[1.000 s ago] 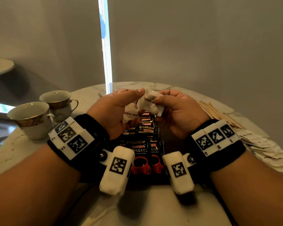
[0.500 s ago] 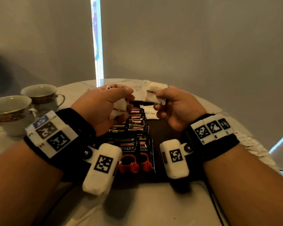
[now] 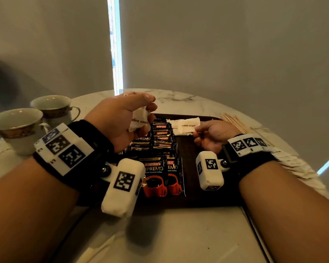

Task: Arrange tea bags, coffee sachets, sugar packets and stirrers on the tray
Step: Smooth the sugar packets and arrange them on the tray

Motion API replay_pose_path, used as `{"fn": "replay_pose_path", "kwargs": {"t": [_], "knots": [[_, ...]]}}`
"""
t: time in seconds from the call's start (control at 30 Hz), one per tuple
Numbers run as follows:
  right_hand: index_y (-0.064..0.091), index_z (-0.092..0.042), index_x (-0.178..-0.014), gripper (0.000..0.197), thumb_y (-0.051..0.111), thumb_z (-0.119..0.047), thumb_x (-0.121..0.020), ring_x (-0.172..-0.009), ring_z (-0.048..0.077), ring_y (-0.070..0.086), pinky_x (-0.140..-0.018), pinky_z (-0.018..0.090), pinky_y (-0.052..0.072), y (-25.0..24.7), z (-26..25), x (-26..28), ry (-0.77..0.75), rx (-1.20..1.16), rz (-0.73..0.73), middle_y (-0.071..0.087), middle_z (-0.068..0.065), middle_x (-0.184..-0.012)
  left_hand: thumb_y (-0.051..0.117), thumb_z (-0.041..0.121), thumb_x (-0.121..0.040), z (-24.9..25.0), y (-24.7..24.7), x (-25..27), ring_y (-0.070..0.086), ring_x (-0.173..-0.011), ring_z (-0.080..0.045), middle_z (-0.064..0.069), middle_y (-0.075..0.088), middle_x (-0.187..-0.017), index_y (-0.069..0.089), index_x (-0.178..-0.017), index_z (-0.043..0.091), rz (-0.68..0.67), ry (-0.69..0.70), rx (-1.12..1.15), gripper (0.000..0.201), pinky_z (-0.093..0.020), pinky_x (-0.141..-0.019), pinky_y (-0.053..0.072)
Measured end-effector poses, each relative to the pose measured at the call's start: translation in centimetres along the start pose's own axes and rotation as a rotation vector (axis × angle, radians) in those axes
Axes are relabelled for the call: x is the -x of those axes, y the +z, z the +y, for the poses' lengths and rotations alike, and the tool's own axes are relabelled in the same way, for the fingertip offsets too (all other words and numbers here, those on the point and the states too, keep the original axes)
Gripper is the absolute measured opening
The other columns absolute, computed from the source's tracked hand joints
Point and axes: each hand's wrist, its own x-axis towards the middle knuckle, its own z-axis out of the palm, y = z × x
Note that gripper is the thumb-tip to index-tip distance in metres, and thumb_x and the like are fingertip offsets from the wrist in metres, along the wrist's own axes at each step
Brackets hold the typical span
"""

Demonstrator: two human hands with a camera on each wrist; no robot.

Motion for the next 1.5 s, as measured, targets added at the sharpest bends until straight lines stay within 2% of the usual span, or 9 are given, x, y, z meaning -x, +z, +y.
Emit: {"fn": "replay_pose_path", "kwargs": {"t": [0.1, 0.4, 0.6, 0.77, 0.83, 1.0, 1.13, 1.37, 1.5], "knots": [[0.059, -0.004, -0.125, 0.032, 0.04, 0.002, -0.1, -0.067, 0.009, 0.053, -0.056, 0.019, 0.044, 0.23, 0.25, 0.04, 0.004, 0.051, -0.04, 0.066, 0.011, -0.098, 0.063, 0.02, -0.093, -0.09, 0.01, -0.02, 0.059, -0.068, -0.015, -0.002, 0.064, -0.086, 0.063, -0.099, 0.013, 0.008, -0.005, 0.003, 0.009, -0.022, -0.045, 0.045], [0.056, -0.005, -0.136, 0.04, 0.038, 0.004, -0.101, -0.071, 0.01, 0.058, -0.043, 0.016, 0.049, 0.7, 0.51, -0.22, 0.012, 0.156, -0.035, 0.067, 0.009, -0.103, 0.062, 0.018, -0.093, -0.01, 0.06, 0.03, 0.06, -0.066, -0.015, -0.003, 0.065, -0.085, 0.064, -0.1, 0.012, 0.014, -0.016, 0.036, 0.009, -0.022, -0.045, 0.044], [0.054, -0.001, -0.136, 0.039, 0.033, 0.004, -0.103, -0.072, 0.012, 0.06, -0.048, 0.016, 0.052, 0.74, 0.41, 0.14, 0.02, 0.161, -0.099, 0.066, 0.013, -0.097, 0.061, 0.019, -0.095, -0.18, 0.36, 0.12, 0.06, -0.065, -0.013, 0.0, 0.064, -0.081, 0.064, -0.099, 0.014, 0.016, -0.031, 0.012, 0.007, -0.02, -0.044, 0.045], [0.056, -0.003, -0.123, 0.026, 0.043, 0.001, -0.101, -0.081, 0.022, 0.066, -0.055, 0.025, 0.058, 0.54, 0.38, 0.38, 0.016, 0.111, -0.085, 0.063, 0.02, -0.113, 0.062, 0.019, -0.095, -0.24, 0.27, 0.09, 0.06, -0.066, -0.013, -0.001, 0.065, -0.083, 0.065, -0.1, 0.014, 0.014, -0.035, 0.011, 0.008, -0.021, -0.045, 0.045], [0.054, -0.007, -0.113, 0.015, 0.046, -0.003, -0.101, -0.084, 0.025, 0.066, -0.059, 0.027, 0.059, 0.59, 0.39, 0.53, 0.01, 0.093, -0.075, 0.063, 0.019, -0.109, 0.062, 0.019, -0.094, -0.25, 0.26, 0.09, 0.061, -0.066, -0.013, -0.001, 0.065, -0.083, 0.064, -0.103, 0.013, 0.014, -0.037, 0.014, 0.011, -0.021, -0.045, 0.045], [0.055, -0.003, -0.117, 0.019, 0.048, -0.008, -0.1, -0.087, 0.028, 0.067, -0.067, 0.029, 0.059, 0.65, 0.34, 0.62, 0.002, 0.105, -0.062, 0.064, 0.023, -0.114, 0.063, 0.018, -0.093, -0.22, 0.18, 0.07, 0.061, -0.066, -0.014, -0.002, 0.064, -0.084, 0.063, -0.106, 0.012, 0.01, -0.036, 0.018, 0.015, -0.021, -0.045, 0.046], [0.058, 0.003, -0.121, 0.026, 0.052, -0.005, -0.097, -0.095, 0.031, 0.068, -0.062, 0.03, 0.061, 0.73, 0.33, 0.68, 0.001, 0.123, -0.048, 0.063, 0.021, -0.126, 0.062, 0.019, -0.094, -0.14, 0.04, -0.04, 0.061, -0.066, -0.014, -0.002, 0.064, -0.085, 0.065, -0.104, 0.013, 0.004, -0.045, 0.024, 0.012, -0.021, -0.046, 0.046], [0.055, -0.003, -0.115, 0.022, 0.053, -0.009, -0.094, -0.065, 0.021, 0.06, -0.049, 0.025, 0.045, 0.72, 0.34, 0.65, -0.03, 0.21, 0.017, 0.065, 0.016, -0.112, 0.063, 0.019, -0.094, -0.09, -0.01, -0.05, 0.06, -0.068, -0.014, -0.002, 0.065, -0.085, 0.065, -0.105, 0.012, 0.011, -0.045, 0.029, 0.013, -0.022, -0.046, 0.046], [0.054, -0.004, -0.11, 0.018, 0.053, -0.009, -0.093, -0.062, 0.019, 0.052, -0.044, 0.024, 0.039, 0.71, 0.33, 0.6, -0.037, 0.218, 0.039, 0.063, 0.015, -0.109, 0.063, 0.02, -0.094, -0.02, 0.03, 0.04, 0.061, -0.068, -0.015, -0.002, 0.065, -0.085, 0.065, -0.104, 0.012, 0.021, -0.047, 0.027, 0.012, -0.022, -0.047, 0.047]]}}
